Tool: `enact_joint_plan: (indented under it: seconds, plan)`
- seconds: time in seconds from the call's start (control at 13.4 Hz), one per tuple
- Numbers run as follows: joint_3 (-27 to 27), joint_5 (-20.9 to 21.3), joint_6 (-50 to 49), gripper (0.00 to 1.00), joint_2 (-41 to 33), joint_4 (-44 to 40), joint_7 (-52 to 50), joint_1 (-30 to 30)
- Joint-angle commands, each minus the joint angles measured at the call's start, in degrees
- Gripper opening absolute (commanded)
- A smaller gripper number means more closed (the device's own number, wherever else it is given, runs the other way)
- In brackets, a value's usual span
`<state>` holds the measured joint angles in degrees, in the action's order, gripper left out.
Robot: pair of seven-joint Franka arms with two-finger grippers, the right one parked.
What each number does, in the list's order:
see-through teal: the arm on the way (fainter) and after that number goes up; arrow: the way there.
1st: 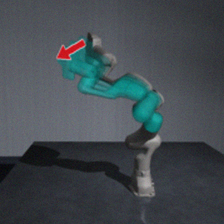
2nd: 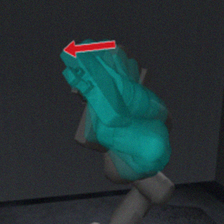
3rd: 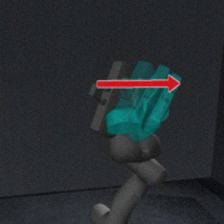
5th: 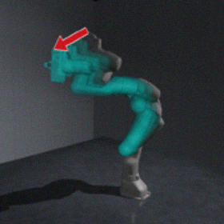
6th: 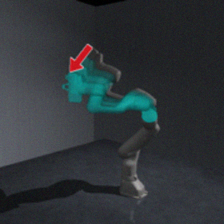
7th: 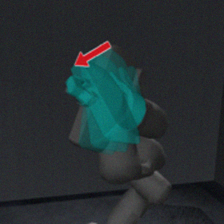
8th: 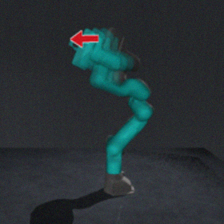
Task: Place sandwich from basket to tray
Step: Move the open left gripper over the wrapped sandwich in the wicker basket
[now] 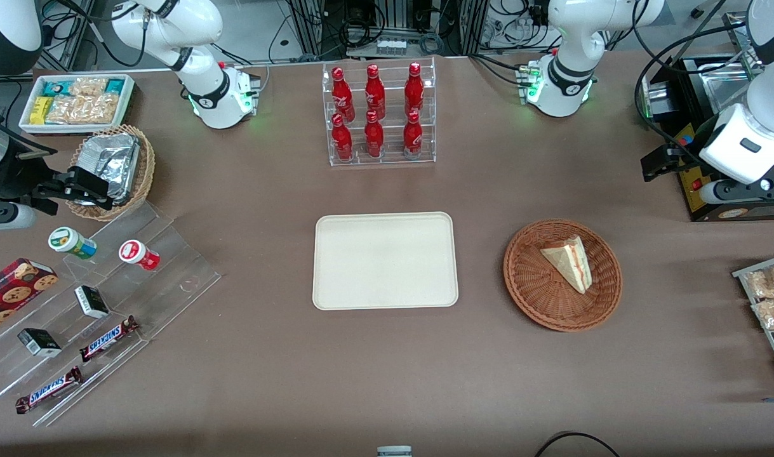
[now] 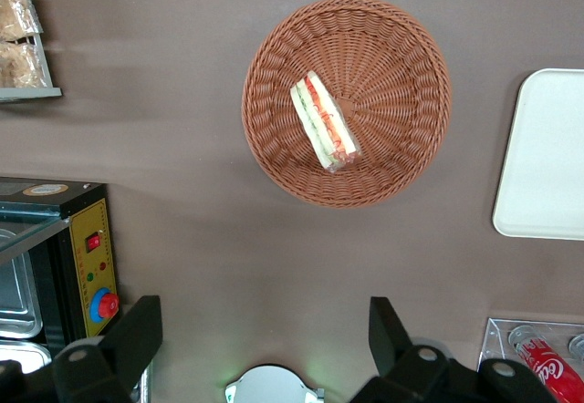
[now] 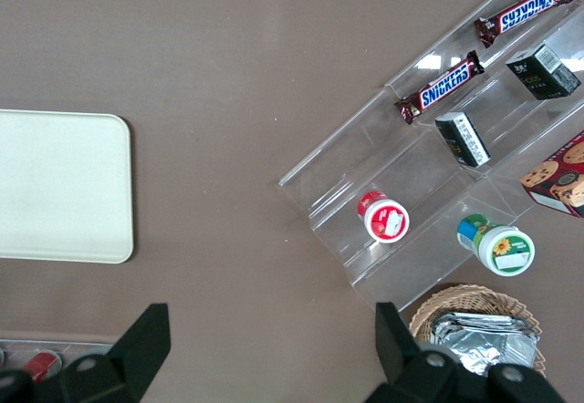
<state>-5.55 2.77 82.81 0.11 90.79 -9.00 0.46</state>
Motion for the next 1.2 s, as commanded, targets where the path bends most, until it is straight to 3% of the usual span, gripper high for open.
enact_joint_plan:
  seconds: [0.0,0.3,0.67,1.12]
  plan:
    - [-0.08,0.31,-0.37,1.0,0.33,-1.23,0.21,0.25]
    - [0.01,0.4,0.59,1.0,0.33,0.96,1.0,-0.1]
    - [0.27,0.57,19.99,1.0,-7.83,21.85,-1.19,-0.19]
    - [0.01,0.48,39.15,1.0,-9.87,36.81,-17.51,-0.02]
